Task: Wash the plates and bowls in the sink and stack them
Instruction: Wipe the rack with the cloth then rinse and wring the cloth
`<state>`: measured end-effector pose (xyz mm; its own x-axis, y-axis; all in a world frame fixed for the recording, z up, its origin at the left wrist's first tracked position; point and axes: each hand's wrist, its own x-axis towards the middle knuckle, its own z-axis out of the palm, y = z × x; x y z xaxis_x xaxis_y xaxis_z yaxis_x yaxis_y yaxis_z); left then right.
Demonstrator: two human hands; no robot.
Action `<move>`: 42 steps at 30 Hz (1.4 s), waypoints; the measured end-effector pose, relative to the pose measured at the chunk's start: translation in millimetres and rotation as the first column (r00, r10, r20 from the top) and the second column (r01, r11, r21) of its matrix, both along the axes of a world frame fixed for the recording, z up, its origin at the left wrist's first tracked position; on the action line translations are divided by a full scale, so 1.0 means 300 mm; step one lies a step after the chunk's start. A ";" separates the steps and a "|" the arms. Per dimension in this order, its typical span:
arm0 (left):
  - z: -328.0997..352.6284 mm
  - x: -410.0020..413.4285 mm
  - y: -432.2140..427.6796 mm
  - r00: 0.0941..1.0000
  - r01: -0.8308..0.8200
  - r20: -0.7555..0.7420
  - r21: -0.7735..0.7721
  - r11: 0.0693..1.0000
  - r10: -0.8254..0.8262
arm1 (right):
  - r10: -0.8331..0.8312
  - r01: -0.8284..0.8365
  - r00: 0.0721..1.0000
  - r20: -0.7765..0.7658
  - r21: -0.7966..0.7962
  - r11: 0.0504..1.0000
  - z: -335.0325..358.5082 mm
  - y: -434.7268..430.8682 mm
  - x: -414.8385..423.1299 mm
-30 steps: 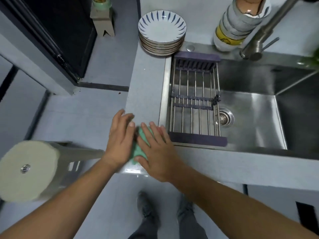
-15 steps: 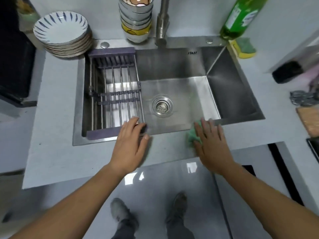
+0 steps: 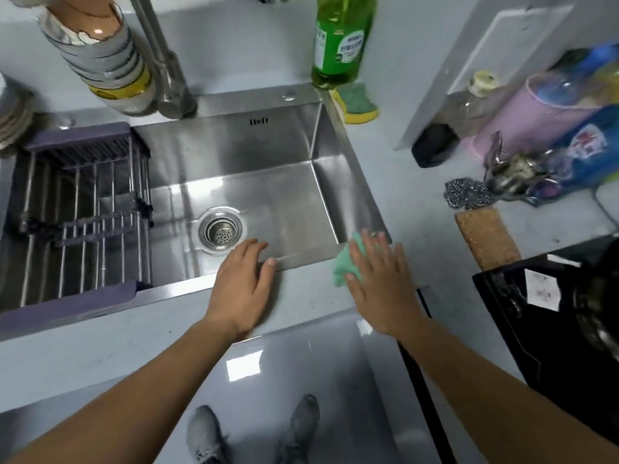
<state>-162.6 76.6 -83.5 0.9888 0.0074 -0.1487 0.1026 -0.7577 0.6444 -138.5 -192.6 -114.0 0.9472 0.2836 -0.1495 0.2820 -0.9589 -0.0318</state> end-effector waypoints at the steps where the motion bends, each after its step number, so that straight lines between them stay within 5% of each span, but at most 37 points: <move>1: 0.002 0.014 -0.017 1.000 -0.018 -0.018 -0.009 1.000 0.018 | -0.056 0.056 0.998 -0.007 -0.021 0.998 0.001 -0.050 0.027; 11: -0.005 0.063 -0.086 0.989 -0.071 -0.125 0.019 0.997 0.073 | -0.232 0.231 0.973 -0.010 -0.017 0.973 0.022 -0.117 0.117; 18: -0.007 0.171 -0.031 0.986 -0.107 -0.146 -0.164 0.981 0.083 | -0.237 0.237 0.971 -0.019 0.027 0.971 0.015 -0.108 0.311; 21: -0.011 0.241 0.034 0.979 -0.157 -0.170 -0.250 0.955 0.117 | -0.249 0.252 0.967 -0.043 0.244 0.936 0.018 -0.044 0.422; 23: 0.008 0.284 0.069 0.966 -0.220 -0.203 -0.334 0.917 0.158 | -0.339 0.354 0.932 -0.127 0.509 0.784 0.072 0.039 0.466; 27: 0.110 0.393 0.120 0.889 -0.425 -0.401 -0.547 0.721 0.220 | -0.482 0.564 0.779 -0.400 0.784 0.261 0.233 0.306 0.502; 30: 0.238 0.477 0.133 0.840 -0.527 -0.518 -0.703 0.478 0.164 | -0.325 0.599 0.754 -0.571 0.801 -0.019 0.339 0.502 0.517; 35: 0.375 0.590 0.130 0.841 -0.541 -0.522 -0.817 0.200 0.143 | -0.045 0.667 0.739 -0.672 0.739 -0.097 0.489 0.712 0.532; 42: 0.409 0.674 0.097 0.797 -0.577 -0.591 -0.806 -0.136 0.122 | 0.041 0.643 0.764 -0.644 0.765 0.039 0.433 0.770 0.658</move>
